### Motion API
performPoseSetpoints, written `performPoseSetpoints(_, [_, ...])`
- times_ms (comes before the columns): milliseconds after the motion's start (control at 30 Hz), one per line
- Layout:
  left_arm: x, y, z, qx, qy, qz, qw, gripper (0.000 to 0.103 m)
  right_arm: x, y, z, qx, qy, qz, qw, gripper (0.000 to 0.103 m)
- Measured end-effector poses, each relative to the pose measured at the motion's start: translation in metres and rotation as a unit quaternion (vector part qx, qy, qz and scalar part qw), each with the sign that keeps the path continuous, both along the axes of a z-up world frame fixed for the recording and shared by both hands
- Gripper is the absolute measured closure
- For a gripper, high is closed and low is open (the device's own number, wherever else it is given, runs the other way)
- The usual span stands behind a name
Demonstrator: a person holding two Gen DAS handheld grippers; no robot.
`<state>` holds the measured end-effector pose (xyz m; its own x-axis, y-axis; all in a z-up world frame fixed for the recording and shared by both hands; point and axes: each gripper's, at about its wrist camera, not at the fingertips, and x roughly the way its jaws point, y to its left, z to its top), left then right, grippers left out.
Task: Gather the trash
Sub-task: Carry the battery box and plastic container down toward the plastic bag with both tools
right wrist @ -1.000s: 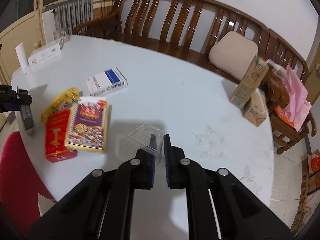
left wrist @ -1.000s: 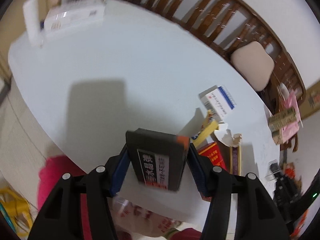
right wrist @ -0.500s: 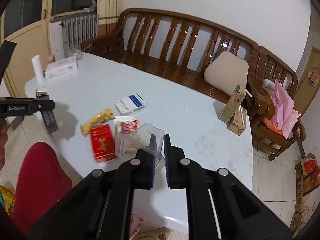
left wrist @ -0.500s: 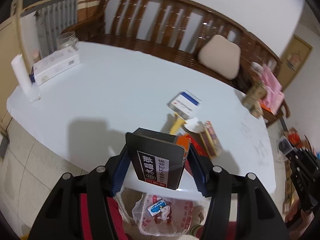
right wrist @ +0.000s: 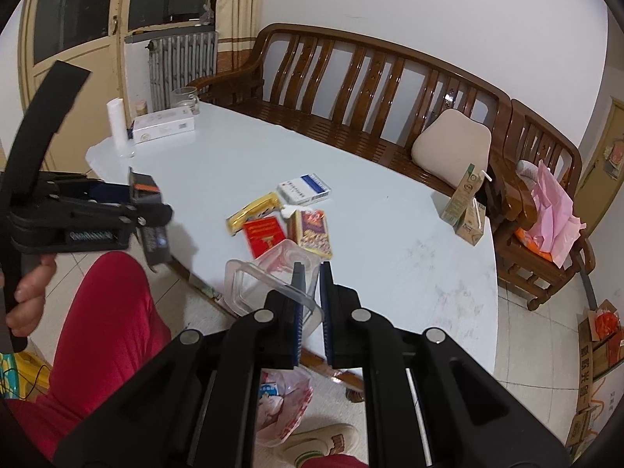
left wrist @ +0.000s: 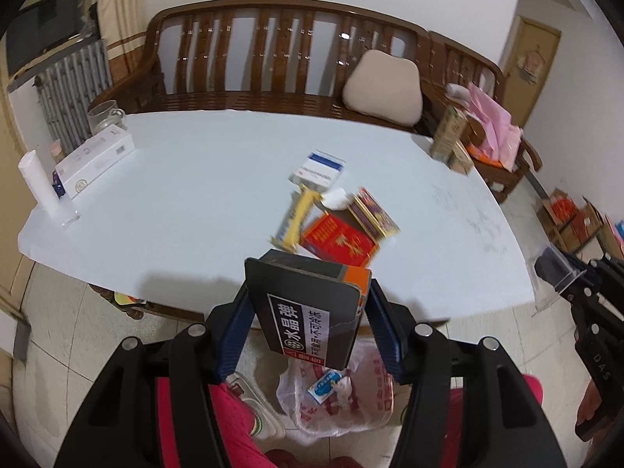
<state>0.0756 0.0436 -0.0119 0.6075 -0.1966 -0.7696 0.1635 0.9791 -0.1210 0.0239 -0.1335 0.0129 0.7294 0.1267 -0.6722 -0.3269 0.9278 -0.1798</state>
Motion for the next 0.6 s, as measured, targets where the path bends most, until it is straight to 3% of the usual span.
performPoseSetpoints(300, [-0.036,-0.024,-0.028,0.020,0.008,-0.050,0.9985,0.048,-0.035,0.006,-0.016,0.013,0.004,-0.007,1.000,0.094])
performPoseSetpoints(600, [-0.060,-0.041,-0.078,0.024,0.055,-0.078,0.9951,0.048,-0.057,0.010,-0.058,0.024,0.045,-0.015,0.999,0.094])
